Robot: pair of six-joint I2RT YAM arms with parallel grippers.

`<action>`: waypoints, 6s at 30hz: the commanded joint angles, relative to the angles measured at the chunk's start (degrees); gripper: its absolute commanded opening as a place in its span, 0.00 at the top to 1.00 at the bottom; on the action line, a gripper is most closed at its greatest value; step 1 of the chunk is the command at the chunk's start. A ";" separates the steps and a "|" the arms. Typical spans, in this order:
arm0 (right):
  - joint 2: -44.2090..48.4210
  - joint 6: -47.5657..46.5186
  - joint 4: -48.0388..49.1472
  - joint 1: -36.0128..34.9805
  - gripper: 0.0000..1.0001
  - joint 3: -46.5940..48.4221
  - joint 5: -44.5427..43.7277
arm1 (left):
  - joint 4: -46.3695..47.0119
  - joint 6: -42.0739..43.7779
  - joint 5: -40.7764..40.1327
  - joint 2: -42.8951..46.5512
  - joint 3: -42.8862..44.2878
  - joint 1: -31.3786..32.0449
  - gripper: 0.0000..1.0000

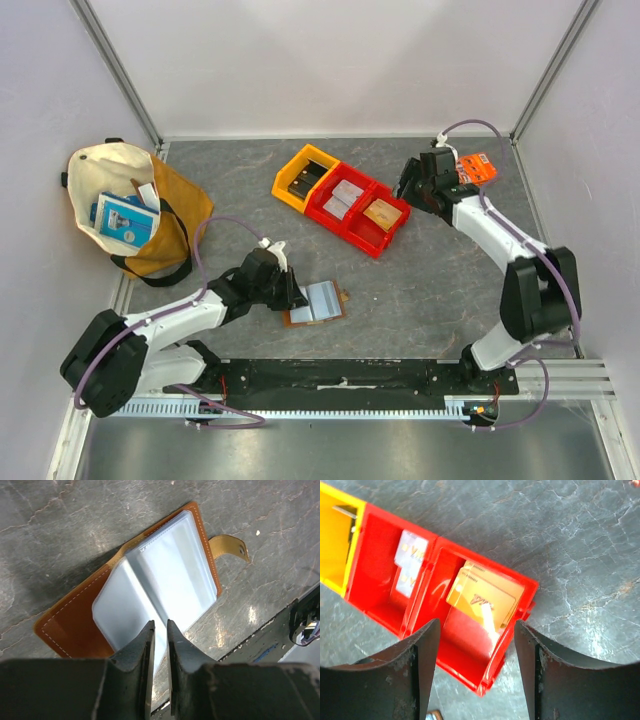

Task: Take the credit cards out of the card holder
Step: Place the credit card in the storage box, then remove the credit card from the card holder.

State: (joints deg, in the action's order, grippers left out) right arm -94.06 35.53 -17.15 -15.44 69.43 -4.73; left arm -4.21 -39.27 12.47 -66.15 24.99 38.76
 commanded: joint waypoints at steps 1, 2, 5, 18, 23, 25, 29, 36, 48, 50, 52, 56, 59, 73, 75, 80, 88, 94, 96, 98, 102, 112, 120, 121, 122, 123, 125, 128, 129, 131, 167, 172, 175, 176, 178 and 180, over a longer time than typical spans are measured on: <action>8.79 -8.01 -0.34 -3.53 0.31 -3.59 4.10 | 1.13 -1.78 -2.10 -0.73 -0.82 0.35 0.79; 10.29 -9.15 0.35 -4.93 0.30 -4.64 6.20 | 1.13 -1.87 -2.45 -0.82 -0.91 0.35 0.79; 14.07 -10.83 2.55 -10.20 0.28 -8.51 11.22 | 0.96 -2.13 -3.50 -1.00 -1.35 0.44 0.82; 10.22 -8.98 16.09 -28.06 0.32 -18.80 21.00 | -1.51 -5.47 -10.01 1.81 -4.25 0.44 0.85; 6.18 -9.95 16.62 -30.78 0.38 -19.07 19.77 | -1.42 -5.82 -10.10 0.94 -4.25 0.44 0.86; 4.33 -10.39 16.71 -31.05 0.39 -18.98 18.97 | -1.51 -5.91 -10.27 0.85 -4.43 0.44 0.87; 1.69 -11.01 16.62 -31.49 0.45 -18.45 18.44 | -1.68 -6.00 -10.10 0.85 -4.25 0.52 0.88; -1.56 -11.53 16.71 -32.02 0.57 -17.05 18.71 | -1.68 -6.00 -9.57 0.67 -4.16 0.61 0.89; -3.06 -11.45 16.79 -32.46 0.64 -16.26 18.18 | -1.07 -5.82 -9.04 0.50 -4.34 0.61 0.90; -3.23 -11.53 16.62 -32.46 0.66 -16.25 18.35 | -0.98 -5.82 -9.13 0.41 -4.34 0.61 0.90; -3.41 -11.45 16.62 -32.55 0.67 -16.08 18.53 | -0.98 -5.82 -9.04 0.41 -4.34 0.61 0.90; -3.41 -11.36 16.62 -32.72 0.71 -15.90 18.97 | -0.72 -5.82 -8.87 0.50 -4.43 0.70 0.90; -3.85 -11.36 16.62 -32.72 0.71 -15.64 19.41 | -0.45 -5.82 -8.52 0.41 -4.51 0.61 0.90; -4.82 -8.81 19.87 -33.69 0.69 -14.67 29.16 | 1.04 -6.70 -7.90 -0.03 -4.87 1.23 0.91; -4.90 -8.37 20.66 -33.86 0.66 -14.58 30.56 | 1.31 -6.96 -7.81 -0.03 -4.95 1.23 0.91; -4.82 -6.88 22.42 -34.48 0.64 -14.15 32.68 | 2.10 -7.49 -7.46 0.23 -5.66 1.23 0.91; -5.78 -4.77 25.49 -35.62 0.62 -13.44 35.84 | 2.10 -9.77 -9.74 4.97 -7.59 1.23 0.91; -7.45 -4.15 26.02 -36.76 0.59 -12.39 36.63 | -0.62 -12.76 -14.29 12.26 -9.61 1.23 0.89; -7.80 -3.98 26.29 -37.11 0.54 -12.12 36.99 | -2.20 -13.90 -16.15 15.42 -10.23 1.23 0.87; -8.24 -4.06 26.29 -37.38 0.45 -11.77 37.25 | -4.39 -15.31 -18.00 18.94 -10.84 1.23 0.86; -9.21 -4.41 25.59 -37.73 0.36 -11.07 37.78 | -9.14 -17.07 -21.34 25.71 -11.28 1.23 0.83; -8.68 -6.52 21.20 -37.73 0.40 -10.63 31.63 | -17.06 -18.13 -25.30 34.77 -9.44 1.23 0.80; -10.35 -5.47 20.84 -37.73 0.47 -10.81 29.34 | -12.16 -15.67 -19.16 30.22 -8.29 1.14 0.85; -10.61 -5.38 20.93 -37.73 0.48 -10.81 29.17 | -10.66 -15.49 -18.11 28.81 -8.47 1.23 0.86; -10.70 -5.12 21.10 -37.73 0.49 -10.89 28.73 | -9.52 -15.40 -16.96 27.14 -8.82 1.31 0.87; -10.79 -4.94 21.19 -37.64 0.50 -10.89 28.38 | -8.46 -15.31 -16.17 25.30 -8.91 1.23 0.88; -11.14 -4.85 21.28 -37.73 0.51 -10.98 27.94 | -6.79 -15.14 -15.63 23.10 -9.61 1.31 0.90; -12.11 -4.15 21.45 -37.64 0.53 -11.33 27.23 | -6.51 -15.05 -17.47 20.72 -10.58 1.23 0.94; -12.46 -3.89 21.63 -37.64 0.54 -11.51 27.23 | -6.60 -15.40 -17.65 20.28 -11.01 1.23 0.96; -12.90 -3.19 22.15 -37.38 0.55 -11.95 27.14 | -6.43 -16.45 -17.92 19.92 -12.42 1.40 0.98; -17.12 5.43 40.27 -33.25 1.00 -18.80 38.84 | -3.35 -18.92 -16.42 18.24 -15.24 1.23 0.98; -15.37 3.68 37.81 -30.79 1.00 -20.56 37.52 | -5.11 -19.18 -17.39 21.32 -15.15 1.14 0.92; -14.66 2.53 36.31 -30.26 1.00 -20.74 36.81 | -5.55 -18.74 -17.39 21.06 -14.45 1.14 0.92; -14.57 2.35 35.70 -30.26 1.00 -20.65 36.55 | -5.55 -18.48 -17.22 20.89 -14.10 1.14 0.91; -14.75 2.53 35.78 -30.26 1.00 -20.56 36.55 | -5.29 -17.95 -16.78 20.19 -13.40 1.14 0.91; -14.92 2.62 35.95 -30.35 1.00 -20.56 36.64 | -5.11 -17.34 -16.16 19.31 -12.52 1.14 0.91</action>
State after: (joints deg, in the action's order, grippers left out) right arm -110.19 40.40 20.69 -45.84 49.52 33.39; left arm -8.49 -57.63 -3.90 -45.67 10.50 39.79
